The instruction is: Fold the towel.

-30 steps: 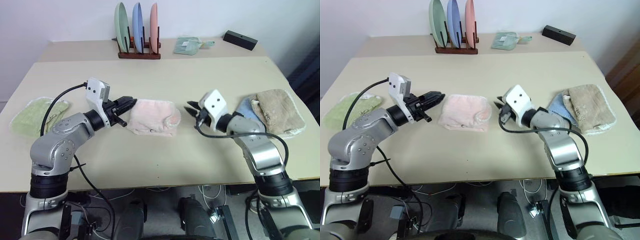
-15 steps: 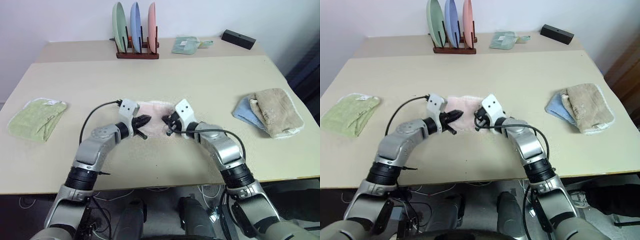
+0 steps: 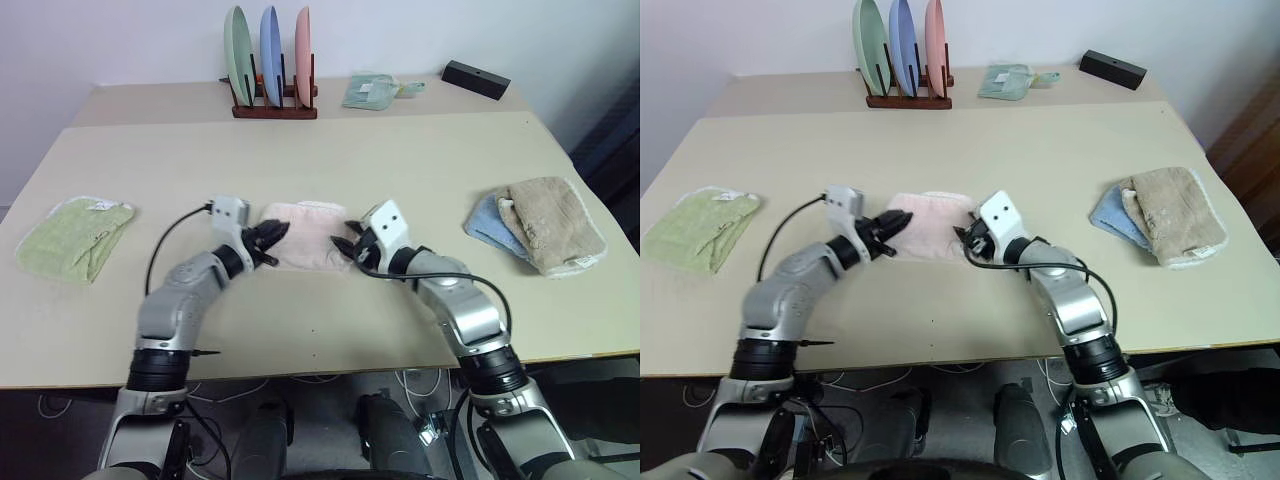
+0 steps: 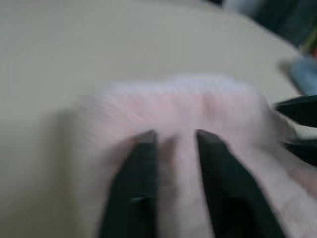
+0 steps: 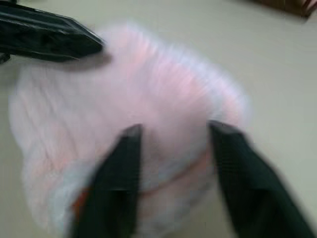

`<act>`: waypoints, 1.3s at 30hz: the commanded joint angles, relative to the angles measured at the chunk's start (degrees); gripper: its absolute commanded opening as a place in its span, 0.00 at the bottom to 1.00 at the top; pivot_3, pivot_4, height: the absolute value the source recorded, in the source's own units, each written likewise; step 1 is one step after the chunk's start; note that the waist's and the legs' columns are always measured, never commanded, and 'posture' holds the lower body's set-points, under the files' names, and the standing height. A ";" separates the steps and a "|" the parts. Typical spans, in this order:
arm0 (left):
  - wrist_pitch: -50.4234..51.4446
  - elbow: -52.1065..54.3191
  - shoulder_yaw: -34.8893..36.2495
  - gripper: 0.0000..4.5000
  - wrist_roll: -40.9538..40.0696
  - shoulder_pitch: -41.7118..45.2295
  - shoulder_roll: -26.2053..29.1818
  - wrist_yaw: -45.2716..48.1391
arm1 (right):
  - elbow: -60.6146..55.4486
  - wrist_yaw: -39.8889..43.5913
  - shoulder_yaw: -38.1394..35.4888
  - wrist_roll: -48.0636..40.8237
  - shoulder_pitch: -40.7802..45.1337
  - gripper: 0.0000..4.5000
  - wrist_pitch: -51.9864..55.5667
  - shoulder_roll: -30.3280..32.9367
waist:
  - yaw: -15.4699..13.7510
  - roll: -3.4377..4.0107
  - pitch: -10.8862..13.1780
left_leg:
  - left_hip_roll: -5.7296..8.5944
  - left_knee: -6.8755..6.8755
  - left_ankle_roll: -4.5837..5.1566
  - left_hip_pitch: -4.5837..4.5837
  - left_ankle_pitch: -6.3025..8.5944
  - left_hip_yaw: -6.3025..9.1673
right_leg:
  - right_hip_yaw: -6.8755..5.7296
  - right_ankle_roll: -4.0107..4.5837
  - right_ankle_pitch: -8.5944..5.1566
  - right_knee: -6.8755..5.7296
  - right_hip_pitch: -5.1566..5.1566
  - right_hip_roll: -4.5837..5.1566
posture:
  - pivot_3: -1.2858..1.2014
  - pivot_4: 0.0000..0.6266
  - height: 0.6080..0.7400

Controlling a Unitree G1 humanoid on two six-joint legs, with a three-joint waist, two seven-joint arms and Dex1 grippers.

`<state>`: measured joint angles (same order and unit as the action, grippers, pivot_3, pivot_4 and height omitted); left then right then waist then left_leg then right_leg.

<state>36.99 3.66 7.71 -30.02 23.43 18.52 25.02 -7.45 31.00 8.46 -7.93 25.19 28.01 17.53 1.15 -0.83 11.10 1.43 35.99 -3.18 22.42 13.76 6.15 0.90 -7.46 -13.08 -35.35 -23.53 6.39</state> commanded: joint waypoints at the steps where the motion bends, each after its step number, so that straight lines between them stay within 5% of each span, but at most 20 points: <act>1: 6.62 3.18 7.88 0.67 -6.44 1.89 2.01 -2.93 | -8.87 2.40 -2.18 -2.97 0.48 0.86 2.03 2.56 | -0.07 0.00 0.00 | 0.00 0.00 0.00 0.01 0.00 0.01 | -0.01 0.00 0.00 0.00 0.00 0.00 | 0.52 0.24 1.00; 2: 9.59 2.78 9.45 0.78 -7.79 2.27 2.76 -4.01 | -10.65 2.99 -2.38 -3.52 0.31 0.96 2.74 3.44 | -0.08 0.00 0.01 | 0.00 0.00 0.00 0.01 0.00 0.00 | -0.01 -0.01 0.00 0.00 0.00 0.00 | 0.52 0.24 1.00; 4: 15.75 0.39 11.32 0.98 -9.61 3.35 3.46 -6.59 | -12.98 4.28 -1.85 -3.91 -0.08 1.00 3.42 5.20 | -0.07 -0.01 0.01 | 0.00 0.02 0.00 0.01 0.00 0.01 | -0.02 -0.01 -0.01 0.00 0.01 0.00 | 0.52 0.24 1.00; 9: 24.62 -3.49 14.19 0.98 -13.96 5.73 1.21 -9.81 | -15.83 7.75 1.96 -2.74 -1.76 1.00 2.39 8.97 | -0.24 -0.04 0.01 | 0.02 0.05 0.00 0.01 0.00 0.04 | -0.07 -0.04 -0.02 0.04 0.08 0.01 | 0.52 0.24 1.00; 17: 26.67 -3.30 5.32 0.98 -12.87 5.56 -2.42 -6.28 | -18.25 9.40 3.97 -2.38 -4.32 1.00 2.01 10.46 | -0.51 -0.06 0.02 | 0.03 0.06 -0.01 0.00 0.00 0.05 | -0.07 -0.02 -0.02 0.04 0.10 0.01 | 0.52 0.24 1.00; 20: 25.14 -3.07 3.93 0.82 -12.29 5.45 -5.09 -6.52 | -18.70 8.81 4.10 -1.72 -5.12 1.00 1.83 10.83 | -0.57 -0.07 0.02 | 0.04 0.05 -0.01 0.01 0.00 0.05 | -0.07 -0.02 -0.02 0.06 0.10 0.04 | 0.52 0.24 1.00; 27: 20.71 -1.64 2.35 0.04 -10.19 4.37 -7.96 -6.32 | -19.73 7.63 3.91 -0.95 -6.27 1.00 2.17 11.03 | -0.19 -0.07 0.03 | 0.03 0.01 -0.01 0.01 0.00 0.05 | -0.07 -0.02 -0.02 0.08 0.07 0.03 | 0.52 0.24 1.00; 33: 9.39 0.11 12.32 0.04 -11.82 6.74 -12.98 -13.61 | -19.52 7.06 3.80 -0.35 -6.09 1.00 1.77 11.13 | -0.57 -0.10 0.04 | 0.05 0.08 -0.02 0.07 -0.01 0.05 | -0.07 -0.01 -0.01 0.12 0.09 0.05 | 0.52 0.24 1.00; 39: -6.99 -4.04 24.27 0.04 -6.15 11.58 -6.87 -23.97 | -19.26 7.10 3.74 -0.07 -5.92 1.00 1.35 11.12 | -0.05 -0.15 0.07 | 0.00 -0.01 -0.01 0.04 0.00 0.03 | -0.06 -0.01 -0.01 0.11 0.02 0.00 | 0.52 0.24 1.00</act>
<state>33.81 -0.62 29.19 -37.55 34.89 10.35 2.45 -24.55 38.23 12.84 -8.03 18.58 30.61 28.49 1.09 -0.98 11.17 1.44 35.96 -3.19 22.46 13.76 6.17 0.85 -7.48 -13.09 -35.23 -23.52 6.40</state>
